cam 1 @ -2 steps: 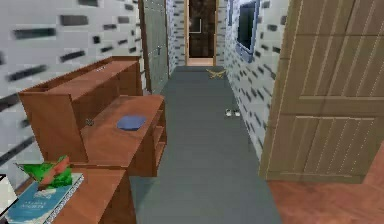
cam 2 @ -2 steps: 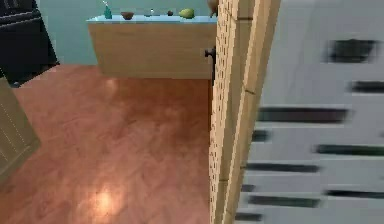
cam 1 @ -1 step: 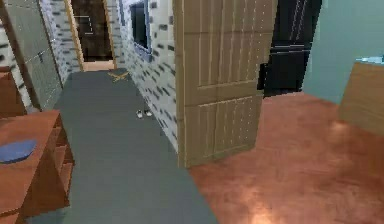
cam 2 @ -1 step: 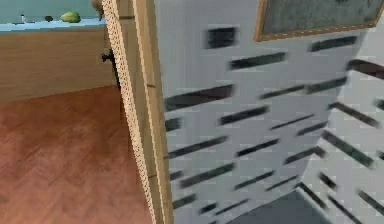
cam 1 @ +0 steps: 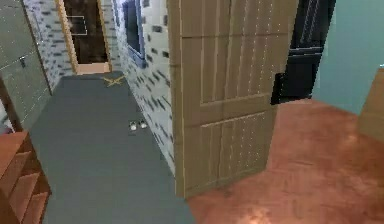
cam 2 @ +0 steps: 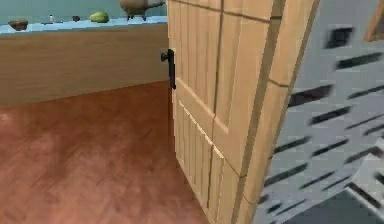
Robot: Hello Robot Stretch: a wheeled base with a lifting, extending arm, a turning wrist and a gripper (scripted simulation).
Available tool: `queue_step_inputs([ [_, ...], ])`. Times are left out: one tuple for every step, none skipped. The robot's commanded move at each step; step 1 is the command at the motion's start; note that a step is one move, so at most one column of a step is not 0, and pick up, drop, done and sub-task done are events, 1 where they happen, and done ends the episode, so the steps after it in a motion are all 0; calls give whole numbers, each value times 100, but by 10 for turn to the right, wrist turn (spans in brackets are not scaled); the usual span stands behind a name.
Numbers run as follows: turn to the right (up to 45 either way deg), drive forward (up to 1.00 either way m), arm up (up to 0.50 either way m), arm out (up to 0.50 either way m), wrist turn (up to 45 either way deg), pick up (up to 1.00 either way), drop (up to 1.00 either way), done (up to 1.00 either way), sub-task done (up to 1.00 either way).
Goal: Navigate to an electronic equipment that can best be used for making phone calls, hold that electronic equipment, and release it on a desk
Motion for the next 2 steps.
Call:
queue_step_inputs([
  [450,0,0,0,0,0,0,0,0],
  [450,0,0,0,0,0,0,0,0],
])
